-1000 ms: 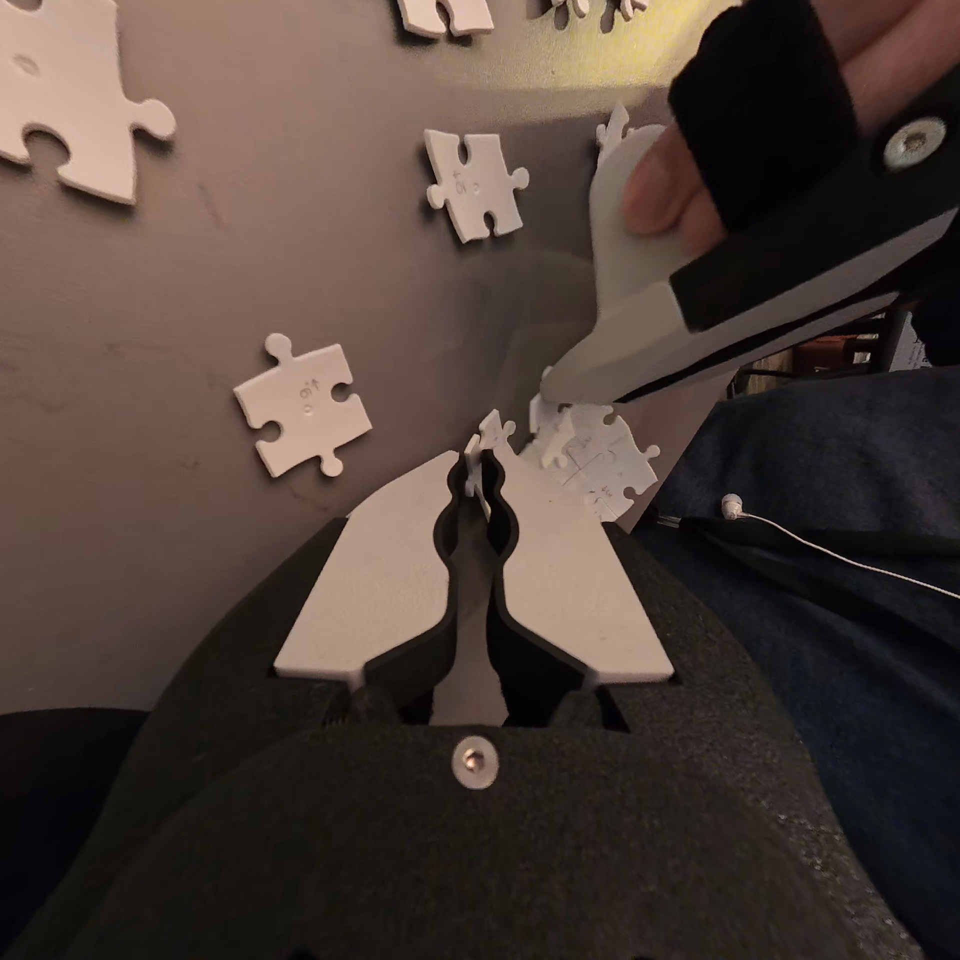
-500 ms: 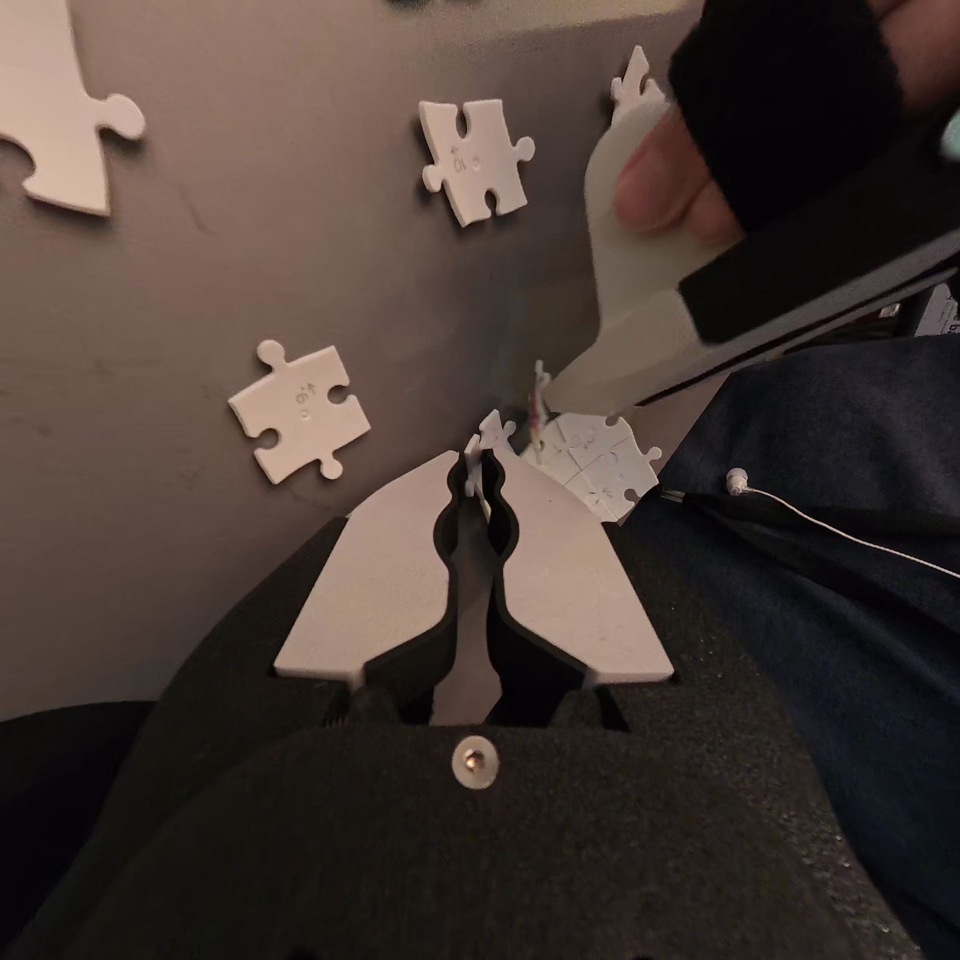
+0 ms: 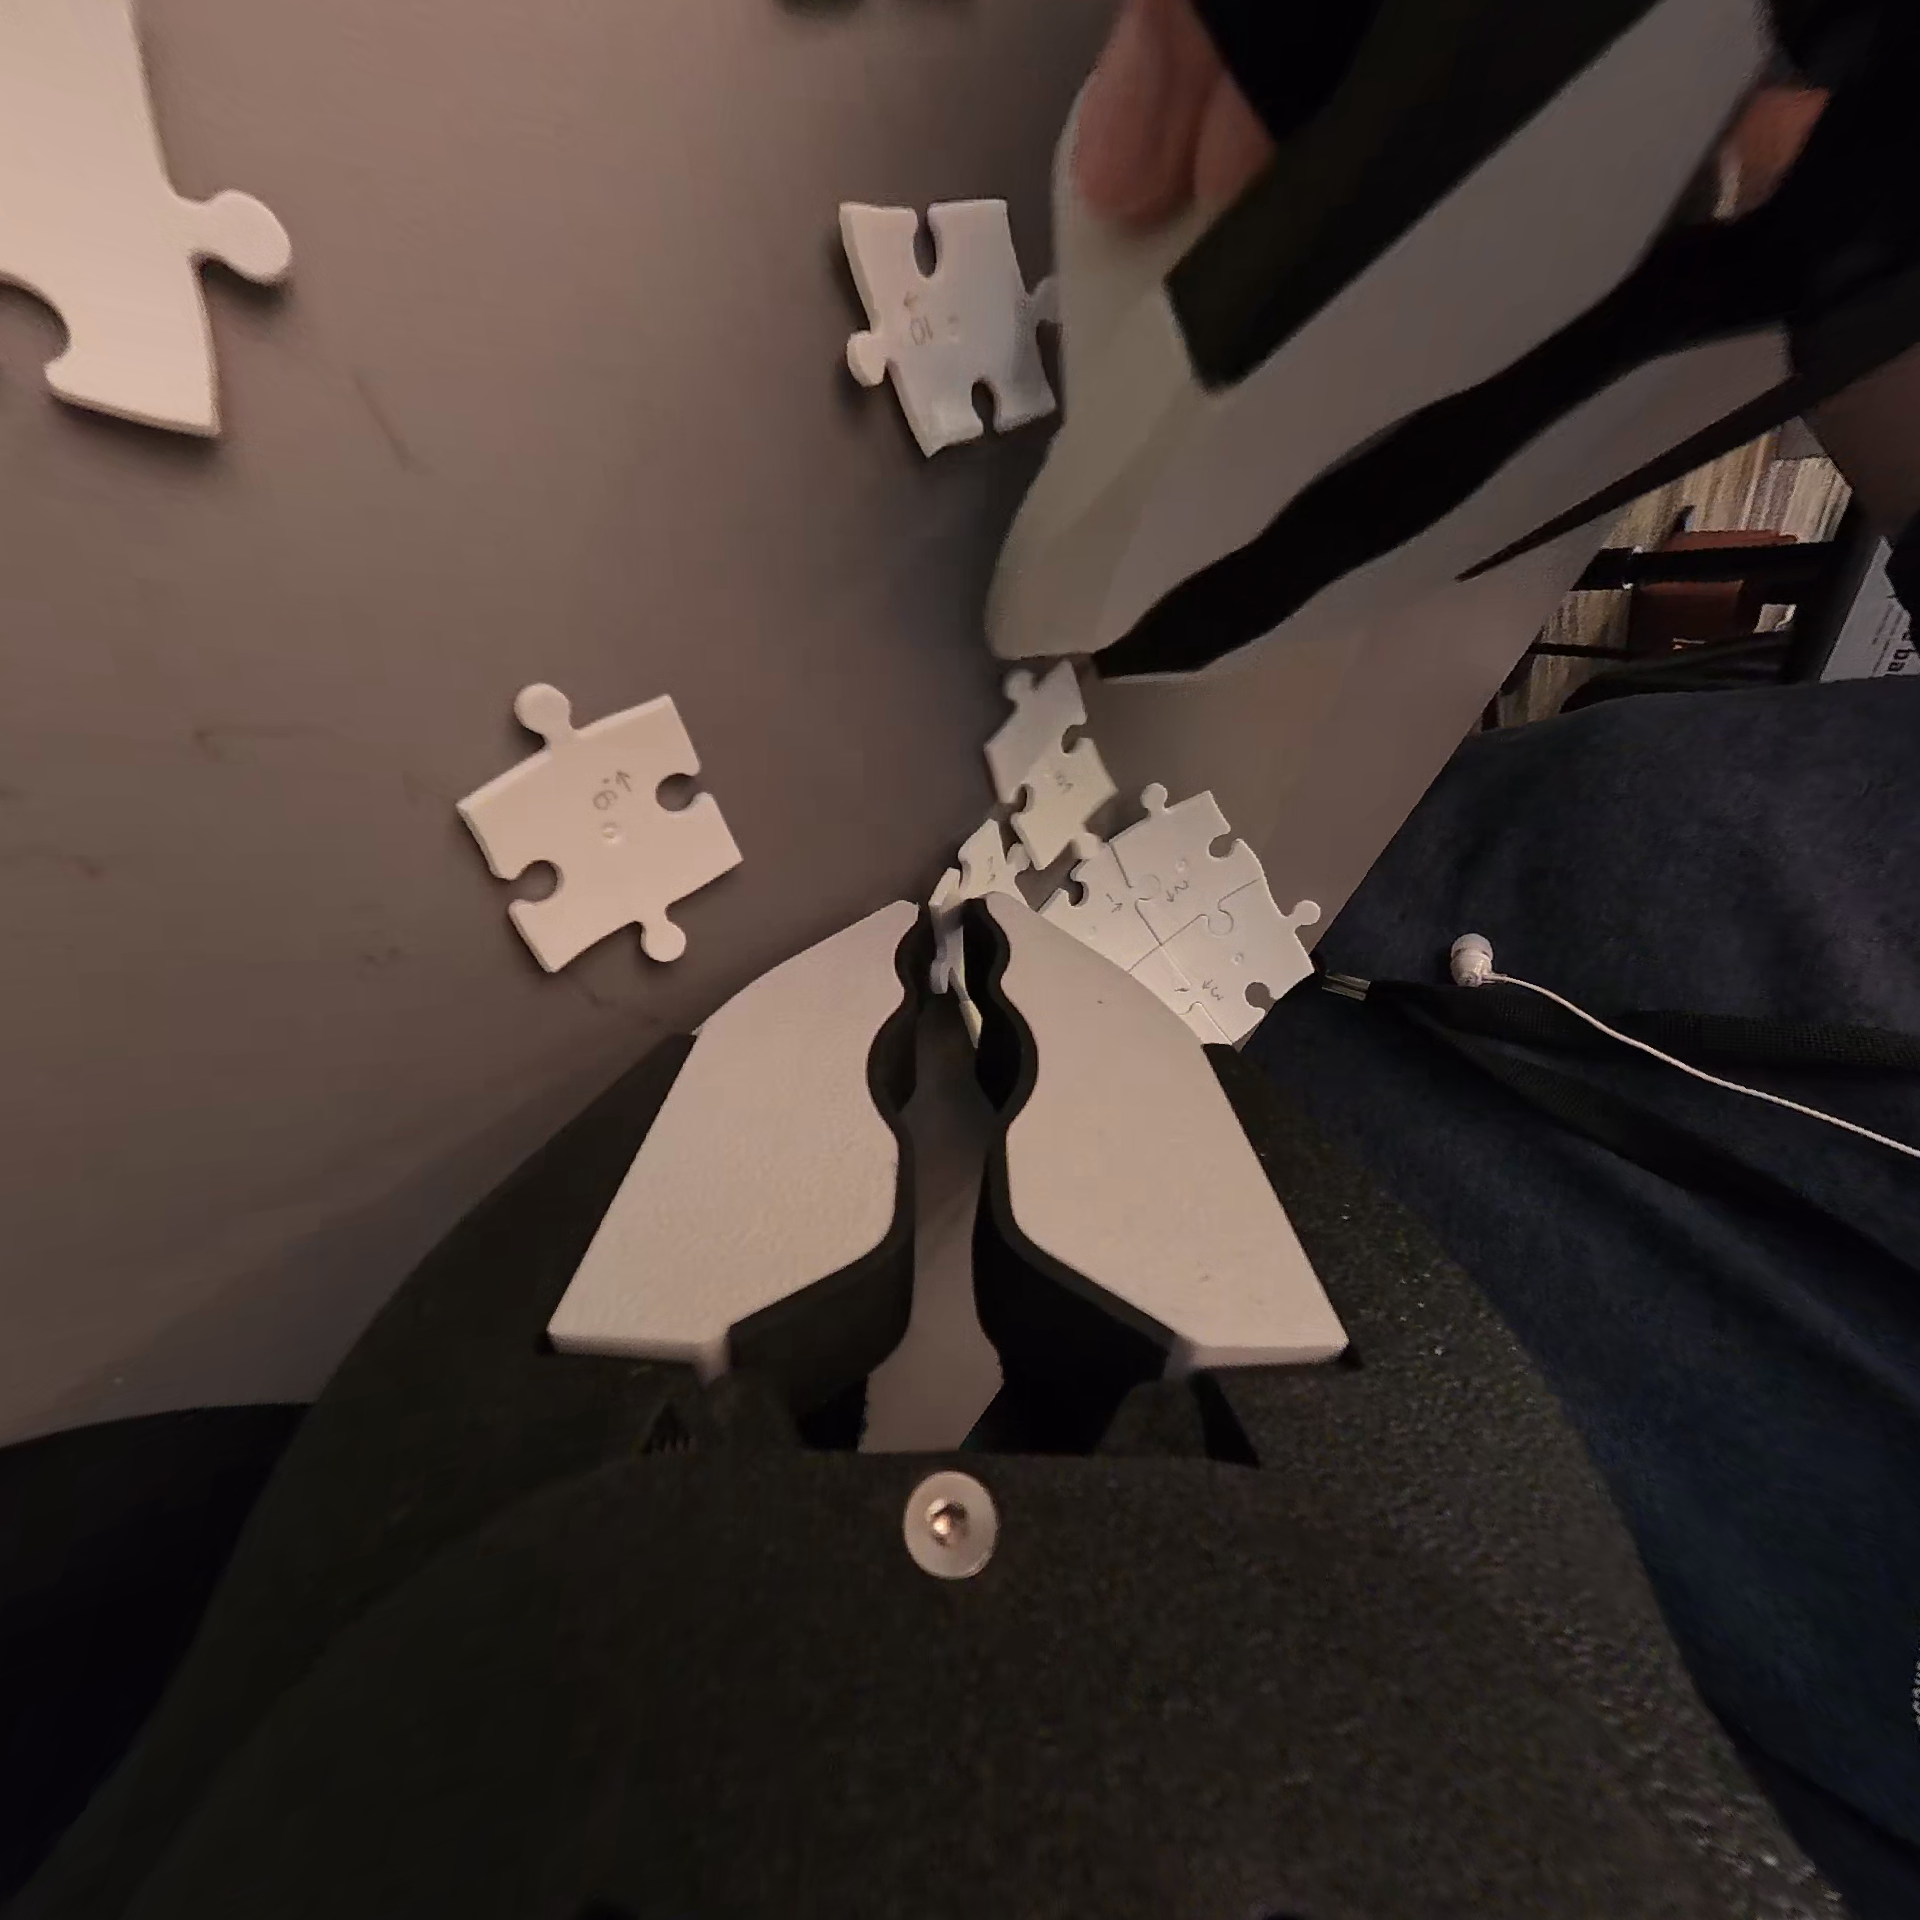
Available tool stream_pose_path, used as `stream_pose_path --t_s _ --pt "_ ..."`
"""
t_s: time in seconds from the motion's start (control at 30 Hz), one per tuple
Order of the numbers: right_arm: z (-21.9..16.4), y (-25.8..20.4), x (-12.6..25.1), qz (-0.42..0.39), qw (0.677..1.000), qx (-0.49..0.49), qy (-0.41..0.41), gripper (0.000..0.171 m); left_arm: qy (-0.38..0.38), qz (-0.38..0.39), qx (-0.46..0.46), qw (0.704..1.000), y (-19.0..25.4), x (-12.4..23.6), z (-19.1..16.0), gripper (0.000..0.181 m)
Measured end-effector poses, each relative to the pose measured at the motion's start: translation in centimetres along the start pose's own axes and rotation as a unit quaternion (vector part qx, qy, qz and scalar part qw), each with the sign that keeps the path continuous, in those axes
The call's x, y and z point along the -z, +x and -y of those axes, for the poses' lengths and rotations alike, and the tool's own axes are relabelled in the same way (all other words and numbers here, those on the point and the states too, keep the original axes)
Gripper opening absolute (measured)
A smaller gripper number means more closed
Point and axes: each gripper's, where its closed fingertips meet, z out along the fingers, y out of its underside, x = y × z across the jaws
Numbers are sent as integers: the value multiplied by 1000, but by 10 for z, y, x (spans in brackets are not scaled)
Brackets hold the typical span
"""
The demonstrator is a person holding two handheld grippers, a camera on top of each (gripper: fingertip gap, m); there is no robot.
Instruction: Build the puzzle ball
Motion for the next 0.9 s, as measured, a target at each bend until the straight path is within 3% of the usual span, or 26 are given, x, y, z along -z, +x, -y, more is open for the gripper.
stream_pose_path --t_s 0.4,0.53,0.6,0.9 --pt "8 -3 -5 39 999 -14 26 28 -7 0 3 1000 0 0 0 6" --pt "8 -6 -5 46 998 -19 24 20 -8 -1 2 1000 0 0 0 5" --pt "9 -9 -3 56 998 -22 30 8 -9 -1 2 1000 0 0 0 5" --pt "12 -11 -6 79 995 -47 40 6 -8 0 1 1000 0 0 0 5"
